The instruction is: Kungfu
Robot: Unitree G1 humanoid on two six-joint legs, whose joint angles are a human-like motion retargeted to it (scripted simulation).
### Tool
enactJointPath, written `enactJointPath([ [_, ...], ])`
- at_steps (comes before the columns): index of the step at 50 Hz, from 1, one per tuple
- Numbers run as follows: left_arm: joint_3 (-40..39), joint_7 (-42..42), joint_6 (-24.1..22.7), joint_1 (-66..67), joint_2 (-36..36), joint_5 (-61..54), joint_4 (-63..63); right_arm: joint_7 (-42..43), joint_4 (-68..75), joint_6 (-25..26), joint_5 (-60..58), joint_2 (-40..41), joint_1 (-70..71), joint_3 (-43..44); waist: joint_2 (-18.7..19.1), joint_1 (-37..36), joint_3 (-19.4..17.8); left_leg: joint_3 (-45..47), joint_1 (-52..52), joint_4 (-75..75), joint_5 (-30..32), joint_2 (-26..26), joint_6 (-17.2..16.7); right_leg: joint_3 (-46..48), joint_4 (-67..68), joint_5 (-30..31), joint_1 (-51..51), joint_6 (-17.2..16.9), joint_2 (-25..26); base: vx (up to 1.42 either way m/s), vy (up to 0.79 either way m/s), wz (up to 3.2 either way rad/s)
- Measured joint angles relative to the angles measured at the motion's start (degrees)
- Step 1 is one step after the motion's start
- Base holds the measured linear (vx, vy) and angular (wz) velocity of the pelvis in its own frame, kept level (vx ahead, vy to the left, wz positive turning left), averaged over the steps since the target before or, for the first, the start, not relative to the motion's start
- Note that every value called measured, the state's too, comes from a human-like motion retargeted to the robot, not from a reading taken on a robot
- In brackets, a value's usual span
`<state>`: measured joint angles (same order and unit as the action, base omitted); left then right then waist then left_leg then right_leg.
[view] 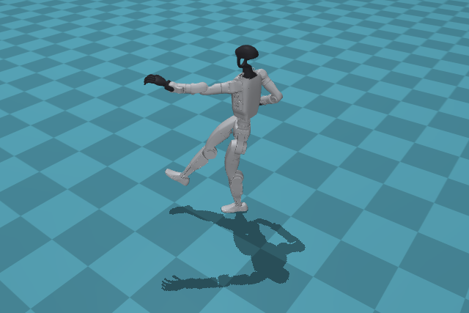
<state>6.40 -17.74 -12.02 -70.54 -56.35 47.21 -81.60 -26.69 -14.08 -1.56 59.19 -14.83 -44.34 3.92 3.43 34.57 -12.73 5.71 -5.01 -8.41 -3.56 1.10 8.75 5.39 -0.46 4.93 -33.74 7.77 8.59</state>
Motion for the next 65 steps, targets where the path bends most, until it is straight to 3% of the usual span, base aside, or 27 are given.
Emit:
enactJointPath([
  [2, 0.7, -9.9, -9.1, 2.5, -0.1, 3.4, 2.0, 2.2, -3.4, -5.2, -5.5, 0.5, -4.2, 3.1, 0.0, 0.6, 0.1, -0.7, -0.9, 0.9, 0.5, -0.6, 0.2, 3.7, 0.1, -2.3, -2.5, 0.3, -0.6, -0.01, -0.22, 0.25],
  [3, 0.8, -13.5, -11.0, 3.2, 0.4, 4.9, 2.3, 3.1, -5.1, -7.4, -8.0, 0.6, -5.0, 4.0, 0.1, 0.7, 0.2, -1.0, -1.0, 1.2, 0.7, -0.7, 0.3, 4.7, 0.7, -3.3, -3.3, 0.3, -1.0, -0.01, -0.12, 0.39],
  [5, -0.3, -15.8, -10.4, 4.7, 2.6, 6.6, 2.8, 4.2, -8.5, -11.7, -14.0, 0.1, -4.0, 4.8, 0.6, 1.0, 0.4, -1.8, -1.1, 1.7, 1.2, -1.2, 0.1, 5.4, 2.5, -3.4, -4.5, 1.1, -2.0, 0.00, -0.03, 0.40],
  [8, -4.5, -10.3, -8.1, 10.0, 6.1, 4.4, 8.1, 5.3, -11.6, -14.4, -22.6, -3.2, 3.6, 4.5, 1.7, 0.4, 1.5, -2.3, 0.0, 1.9, 2.0, -1.2, -0.2, 1.4, 5.1, -0.3, -3.7, 1.7, -2.9, 0.03, 0.07, 0.17],
  [12, -7.4, 2.8, -7.3, 23.8, 9.1, -13.0, 27.6, 13.2, -12.0, -16.3, -31.4, -10.1, 21.8, 1.9, 3.2, -3.4, 4.3, -2.0, 2.5, 2.5, 2.7, -0.4, -0.9, -3.8, 8.3, 0.4, 3.4, -0.2, -4.3, -0.01, 0.10, -0.14],
  [16, -8.7, 20.0, -7.8, 43.5, 17.1, -45.3, 52.5, 23.1, -6.4, -17.9, -41.8, -15.5, 48.5, -0.8, 2.6, -10.1, 9.8, -0.8, 8.0, 0.6, 2.6, 1.0, -1.4, -5.6, 15.0, -3.8, 16.0, -8.0, -6.9, -0.14, -0.04, -0.32],
  [18, -10.1, 33.7, -8.6, 55.3, 23.5, -62.8, 62.5, 27.0, 1.5, -19.0, -48.9, -16.9, 64.8, -1.6, 1.8, -13.7, 12.6, -0.3, 13.3, -3.2, 1.9, 1.0, -2.1, -4.7, 18.6, -6.8, 23.1, -11.5, -8.6, -0.27, -0.13, -0.32],
  [20, -10.8, 49.7, -6.0, 67.2, 31.0, -78.7, 67.5, 31.1, 12.0, -19.4, -56.8, -18.2, 79.7, -1.4, 0.5, -18.6, 14.8, 0.9, 20.0, -8.8, 1.1, 1.3, -2.8, -3.0, 21.4, -7.5, 30.2, -13.2, -10.5, -0.29, -0.09, -0.43],
  [23, -8.4, 63.8, 4.0, 85.7, 38.0, -90.6, 68.4, 40.3, 40.4, -23.1, -71.1, -19.1, 102.3, -6.2, -2.3, -26.0, 16.5, 3.2, 28.9, -16.5, -0.9, 1.0, -2.7, -2.7, 21.4, -7.5, 39.5, -14.5, -11.2, -0.39, -0.25, -0.52],
  [25, -7.6, 64.3, 6.1, 97.1, 40.5, -94.3, 69.1, 44.2, 61.9, -21.2, -81.1, -19.6, 114.8, -7.2, -5.5, -28.7, 16.7, 3.8, 34.1, -20.6, -2.6, 1.3, -2.5, -4.6, 16.1, -5.0, 44.7, -19.2, -10.4, -0.56, -0.47, -0.31],
  [27, -8.9, 59.8, 4.1, 103.9, 43.2, -96.4, 68.7, 39.8, 78.4, -7.5, -86.4, -22.5, 124.6, -9.8, -8.7, -32.0, 15.5, 4.8, 40.6, -26.4, -3.3, 0.3, -2.5, -5.2, 10.5, -8.1, 47.5, -22.8, -10.0, -0.57, -0.41, -0.47],
  [28, -10.1, 58.3, 3.1, 106.4, 43.8, -97.4, 68.8, 34.0, 84.1, 0.7, -88.2, -24.7, 129.0, -13.0, -9.9, -32.9, 15.0, 5.2, 42.8, -27.9, -3.1, 1.1, -1.8, -2.3, 8.6, -12.4, 48.1, -22.8, -11.9, -0.53, -0.16, -0.22],
  [30, -10.2, 56.0, 1.3, 109.3, 44.7, -97.3, 68.9, 28.7, 86.8, 7.5, -93.3, -27.1, 133.7, -15.7, -10.1, -34.8, 13.7, 4.5, 46.4, -30.6, -3.0, 0.6, -1.2, 1.5, 6.9, -19.9, 47.7, -20.7, -12.2, -0.54, -0.08, -0.06],
  [33, -10.0, 57.4, 2.6, 109.6, 45.6, -97.0, 68.9, 39.4, 81.7, -1.0, -93.7, -28.9, 134.4, -16.5, -8.3, -34.7, 11.2, 3.4, 49.1, -32.2, -2.4, -1.7, -0.7, 1.3, 8.5, -26.4, 45.5, -19.2, -9.4, -0.49, -0.11, 0.22],
  [35, -9.7, 59.2, 4.7, 109.5, 45.0, -97.5, 69.1, 50.9, 79.5, -10.8, -96.6, -28.4, 133.7, -16.0, -7.3, -33.1, 10.3, 4.0, 49.9, -32.1, -1.4, -3.0, -0.5, 1.5, 8.9, -28.2, 44.6, -17.0, -7.6, -0.33, -0.04, 0.44],
  [37, -9.3, 60.5, 5.5, 109.6, 42.6, -96.3, 69.4, 56.3, 79.4, -16.4, -96.9, -27.8, 132.2, -16.2, -6.9, -31.7, 10.6, 3.4, 50.2, -30.8, 0.1, -3.2, -0.9, 1.6, 8.1, -28.5, 44.6, -14.9, -6.3, -0.14, -0.05, 0.44],
  [40, -9.4, 62.0, 6.2, 109.6, 40.8, -93.0, 70.3, 52.0, 80.4, -13.7, -94.4, -27.4, 129.9, -15.5, -7.5, -31.4, 11.2, 4.0, 49.2, -27.5, 1.2, -3.4, -2.1, 0.0, 7.4, -28.7, 44.0, -12.7, -5.8, -0.02, -0.02, 0.10],
  [45, -12.4, 63.3, 5.2, 107.7, 40.7, -88.6, 71.4, 49.1, 78.6, -14.0, -88.4, -28.1, 127.3, -14.2, -9.2, -32.6, 11.7, 11.8, 48.0, -27.3, -5.3, -7.2, 0.1, 0.3, 6.2, -28.9, 43.5, -9.9, -7.5, 0.10, 0.02, -0.18],
  [50, -18.2, 60.4, -1.5, 104.6, 39.8, -74.7, 67.7, 52.2, 77.5, -14.7, -86.7, -28.4, 124.7, -12.5, -9.4, -32.2, 12.8, 16.1, 47.4, -28.5, -6.6, -8.4, -0.6, 2.7, 5.1, -27.6, 44.2, -12.4, -9.3, 0.30, 0.07, 0.07],
  [53, -22.1, 55.9, -7.5, 101.8, 38.8, -62.8, 61.3, 51.9, 76.4, -16.7, -83.9, -27.3, 121.6, -10.3, -9.5, -32.0, 13.4, 15.8, 45.6, -26.9, -5.5, -6.5, -3.2, 4.2, 5.4, -22.7, 45.1, -16.4, -10.7, 0.44, 0.11, 0.04],
  [57, -27.1, 50.4, -12.5, 94.4, 37.5, -46.5, 47.1, 45.8, 74.7, -22.7, -78.3, -23.4, 114.6, -6.7, -8.9, -32.1, 14.4, 13.6, 41.6, -24.4, -6.8, -5.2, -5.3, 4.9, 9.3, -8.0, 44.9, -22.8, -11.6, 0.47, 0.03, -0.10],
  [60, -28.5, 45.3, -14.7, 87.0, 35.7, -38.5, 36.3, 38.6, 74.0, -26.8, -69.9, -20.4, 109.4, -5.5, -5.4, -31.0, 14.7, 9.5, 38.1, -22.8, -8.1, -7.9, -5.9, 5.0, 16.7, 6.2, 42.3, -22.8, -7.4, 0.58, -0.07, 0.28],
  [61, -27.9, 43.3, -15.1, 84.7, 34.9, -37.6, 34.0, 36.2, 73.6, -27.4, -66.8, -19.0, 107.6, -5.1, -4.4, -29.9, 14.5, 7.9, 36.1, -21.8, -8.6, -7.7, -5.5, 4.0, 20.5, 8.5, 41.2, -22.8, -5.9, 0.65, 0.02, 0.76],
  [62, -27.2, 41.3, -15.6, 82.4, 34.1, -37.0, 32.1, 33.8, 73.1, -28.0, -63.5, -17.6, 106.0, -4.7, -3.3, -28.8, 14.3, 6.2, 34.3, -21.0, -9.2, -7.9, -5.4, 3.2, 24.3, 8.8, 39.7, -22.8, -3.9, 0.64, -0.16, 0.85],
  [65, -24.7, 35.1, -17.5, 74.0, 31.9, -35.7, 28.8, 26.5, 69.0, -30.0, -52.0, -12.3, 101.7, -3.9, -1.9, -25.5, 13.7, 2.2, 28.9, -19.8, -10.8, -9.8, -7.5, 1.6, 34.3, -1.2, 33.0, -22.8, 3.0, 0.65, -0.36, 0.74],
])
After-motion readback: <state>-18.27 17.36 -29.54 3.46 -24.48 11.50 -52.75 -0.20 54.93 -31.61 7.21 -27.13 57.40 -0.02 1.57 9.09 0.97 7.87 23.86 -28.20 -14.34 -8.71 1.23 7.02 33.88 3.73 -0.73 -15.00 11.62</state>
